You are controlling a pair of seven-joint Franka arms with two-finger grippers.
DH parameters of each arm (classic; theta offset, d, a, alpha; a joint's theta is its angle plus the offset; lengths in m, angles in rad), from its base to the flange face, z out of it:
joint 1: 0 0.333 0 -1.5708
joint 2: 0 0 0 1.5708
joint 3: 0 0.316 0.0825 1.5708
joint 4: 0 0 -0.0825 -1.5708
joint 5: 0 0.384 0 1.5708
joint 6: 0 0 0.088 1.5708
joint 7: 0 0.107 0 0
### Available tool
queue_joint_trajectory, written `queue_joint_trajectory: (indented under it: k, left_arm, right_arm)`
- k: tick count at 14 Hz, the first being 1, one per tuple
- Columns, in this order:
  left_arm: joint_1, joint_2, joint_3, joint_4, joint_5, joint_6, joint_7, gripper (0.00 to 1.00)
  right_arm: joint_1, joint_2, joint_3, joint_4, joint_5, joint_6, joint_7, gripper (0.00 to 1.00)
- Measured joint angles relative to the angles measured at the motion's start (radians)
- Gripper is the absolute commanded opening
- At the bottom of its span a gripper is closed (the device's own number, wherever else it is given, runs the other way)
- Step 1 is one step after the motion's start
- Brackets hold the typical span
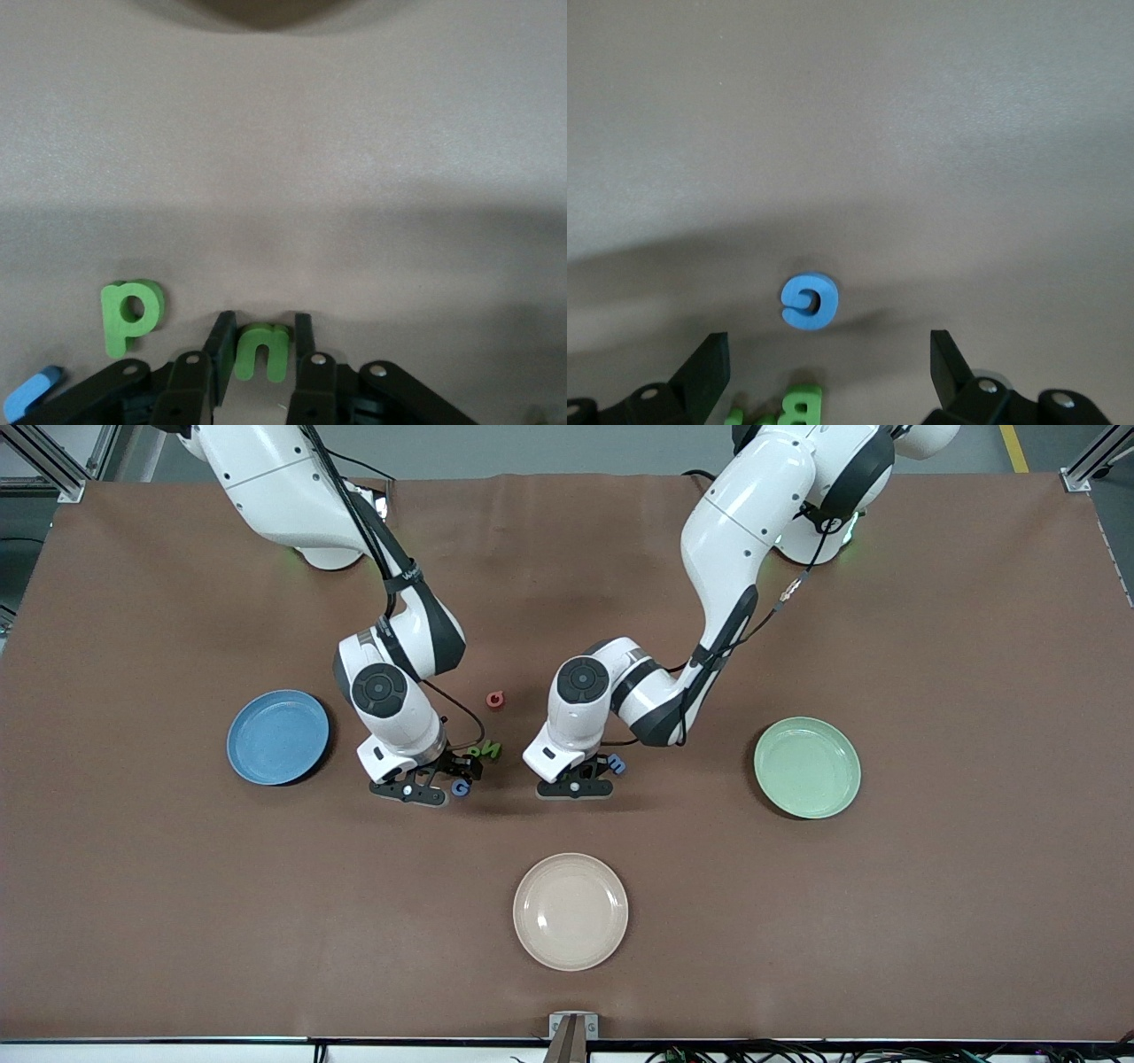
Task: Sort uppercase to blue plate, lowercase to green plate
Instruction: 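Carry the n to the green plate while the right gripper grasps the G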
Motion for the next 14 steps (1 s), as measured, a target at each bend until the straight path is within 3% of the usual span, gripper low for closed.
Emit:
queue_joint_trajectory:
  k: [4, 8, 11, 14]
  left_arm:
    - [-0.001, 0.0, 0.0, 0.002, 0.002, 0.0, 0.0, 0.1]
    - [0.001, -0.02, 0.0, 0.013, 0.002, -0.028, -0.001, 0.05]
    - [0.008, -0.118, -0.001, 0.024, 0.002, -0.188, -0.001, 0.05]
    - [0.07, -0.284, -0.012, -0.055, -0.017, -0.301, 0.05, 0.05]
  right_arm:
    - [0.001, 0.041, 0.0, 0.001, 0.0, 0.039, 0.002, 0.86]
    - [0.008, 0.073, 0.0, 0.004, 0.0, 0.073, 0.004, 0.81]
    - [0.021, 0.084, 0.0, 0.005, 0.0, 0.086, 0.013, 0.72]
    - [0.022, 0.083, -0.002, 0.01, 0.0, 0.085, 0.016, 0.49]
